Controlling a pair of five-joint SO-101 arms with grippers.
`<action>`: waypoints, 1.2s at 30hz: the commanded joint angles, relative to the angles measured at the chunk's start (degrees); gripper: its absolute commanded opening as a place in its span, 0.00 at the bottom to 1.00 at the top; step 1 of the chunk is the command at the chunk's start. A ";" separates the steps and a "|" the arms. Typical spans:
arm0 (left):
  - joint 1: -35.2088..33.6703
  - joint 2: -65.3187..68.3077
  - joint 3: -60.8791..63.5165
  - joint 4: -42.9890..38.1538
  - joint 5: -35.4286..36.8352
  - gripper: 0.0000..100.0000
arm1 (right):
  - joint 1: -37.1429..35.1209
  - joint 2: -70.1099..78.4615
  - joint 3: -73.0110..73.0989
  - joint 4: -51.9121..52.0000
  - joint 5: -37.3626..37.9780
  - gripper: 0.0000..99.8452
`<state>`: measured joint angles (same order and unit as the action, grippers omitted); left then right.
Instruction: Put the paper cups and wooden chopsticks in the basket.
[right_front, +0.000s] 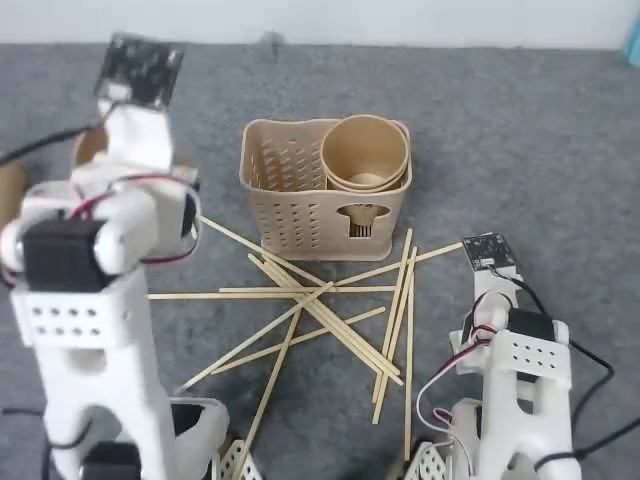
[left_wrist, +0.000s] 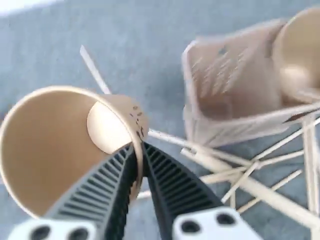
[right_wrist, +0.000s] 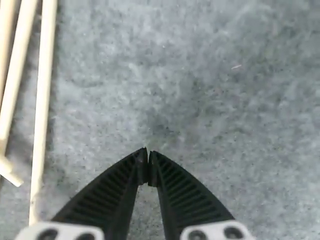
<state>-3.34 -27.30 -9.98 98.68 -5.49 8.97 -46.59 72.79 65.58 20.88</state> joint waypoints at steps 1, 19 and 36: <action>4.84 3.43 -11.30 1.85 1.41 0.01 | 0.66 -1.27 -0.09 -0.92 -0.79 0.01; 26.90 7.12 -32.66 -2.20 1.32 0.01 | 0.48 -1.19 0.09 -1.45 -0.97 0.01; 33.49 7.12 -7.87 -19.34 -2.29 0.01 | 0.48 -1.19 0.09 -1.36 -0.62 0.01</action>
<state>29.71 -20.26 -20.62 82.86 -6.81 8.97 -46.59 72.79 65.05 20.88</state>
